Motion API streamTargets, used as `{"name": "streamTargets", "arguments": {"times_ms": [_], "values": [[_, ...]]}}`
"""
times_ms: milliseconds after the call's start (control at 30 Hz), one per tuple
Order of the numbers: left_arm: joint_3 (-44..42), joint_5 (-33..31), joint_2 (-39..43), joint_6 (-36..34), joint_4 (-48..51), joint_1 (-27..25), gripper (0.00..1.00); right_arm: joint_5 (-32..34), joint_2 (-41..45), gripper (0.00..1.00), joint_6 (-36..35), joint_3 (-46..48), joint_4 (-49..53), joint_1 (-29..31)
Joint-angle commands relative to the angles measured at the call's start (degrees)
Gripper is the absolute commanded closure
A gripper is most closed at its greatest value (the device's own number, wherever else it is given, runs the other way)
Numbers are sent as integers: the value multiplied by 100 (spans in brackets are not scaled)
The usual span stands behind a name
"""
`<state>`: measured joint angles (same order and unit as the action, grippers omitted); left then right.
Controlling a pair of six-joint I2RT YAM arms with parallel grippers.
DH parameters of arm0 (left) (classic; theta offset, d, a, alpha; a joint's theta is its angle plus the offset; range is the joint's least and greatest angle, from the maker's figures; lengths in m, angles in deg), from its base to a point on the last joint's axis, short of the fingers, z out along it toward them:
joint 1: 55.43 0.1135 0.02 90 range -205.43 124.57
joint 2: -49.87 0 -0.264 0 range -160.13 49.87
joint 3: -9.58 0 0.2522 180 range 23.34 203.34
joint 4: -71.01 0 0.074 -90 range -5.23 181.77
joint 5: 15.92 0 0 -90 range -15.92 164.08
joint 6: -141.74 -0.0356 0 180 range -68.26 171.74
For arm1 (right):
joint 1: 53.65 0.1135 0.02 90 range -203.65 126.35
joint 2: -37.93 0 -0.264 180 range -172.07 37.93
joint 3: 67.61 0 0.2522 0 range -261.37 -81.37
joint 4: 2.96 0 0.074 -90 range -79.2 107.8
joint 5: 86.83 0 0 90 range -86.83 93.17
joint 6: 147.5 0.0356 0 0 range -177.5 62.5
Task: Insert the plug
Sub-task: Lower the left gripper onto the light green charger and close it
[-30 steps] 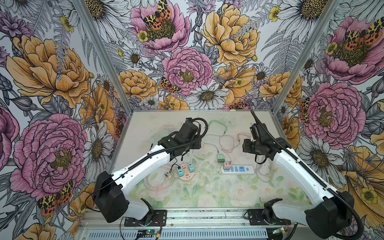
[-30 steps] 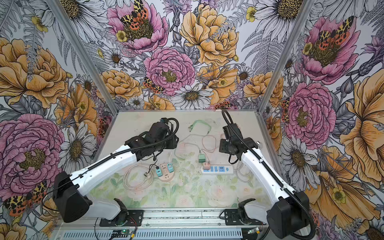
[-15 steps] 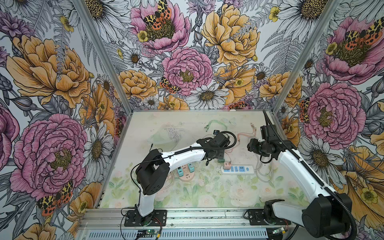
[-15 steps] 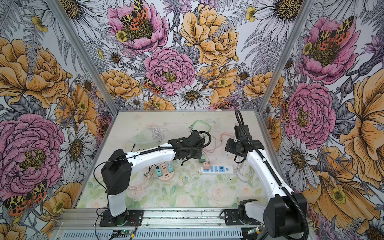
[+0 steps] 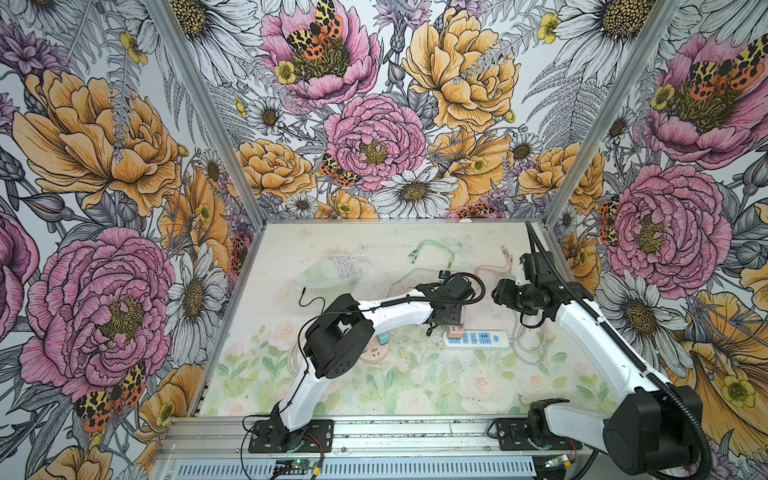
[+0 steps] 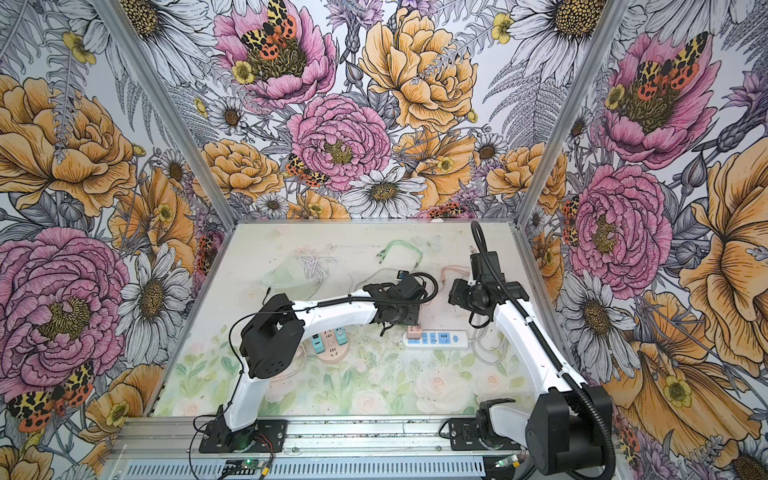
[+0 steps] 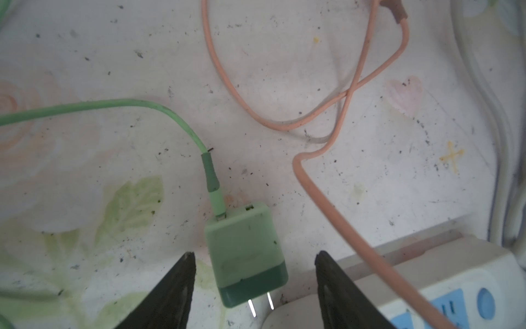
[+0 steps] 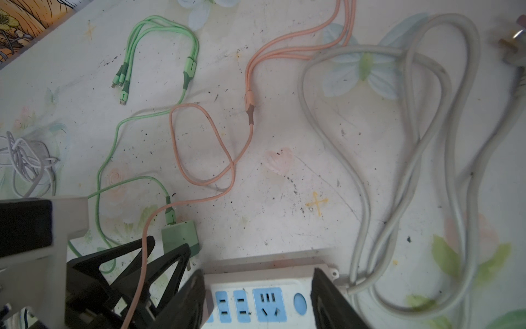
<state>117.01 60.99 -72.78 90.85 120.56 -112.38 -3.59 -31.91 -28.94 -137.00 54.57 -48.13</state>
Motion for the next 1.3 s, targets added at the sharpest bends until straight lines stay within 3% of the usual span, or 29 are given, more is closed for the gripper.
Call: {"name": "streamTargets", "arguments": {"times_ms": [0,400,800,967,1100,1267], "values": [[117,-74,-117,174,-28,-36,32,-121,170,39,-92,85,-171,-58],[-22,-63,-381,263,-20,21,38,-223,230,39,-81,113,-171,-95],[-700,-252,258,24,-61,295,51,-512,177,39,-13,89,-235,-98],[-1289,64,899,-709,-731,400,60,-823,158,40,-65,27,-263,-96],[-1759,1057,1518,-1408,-1467,595,66,-1385,172,41,-108,-100,-344,-64],[-1961,1158,2216,-2394,-1470,625,70,-1933,279,41,-139,-284,-402,92]]}}
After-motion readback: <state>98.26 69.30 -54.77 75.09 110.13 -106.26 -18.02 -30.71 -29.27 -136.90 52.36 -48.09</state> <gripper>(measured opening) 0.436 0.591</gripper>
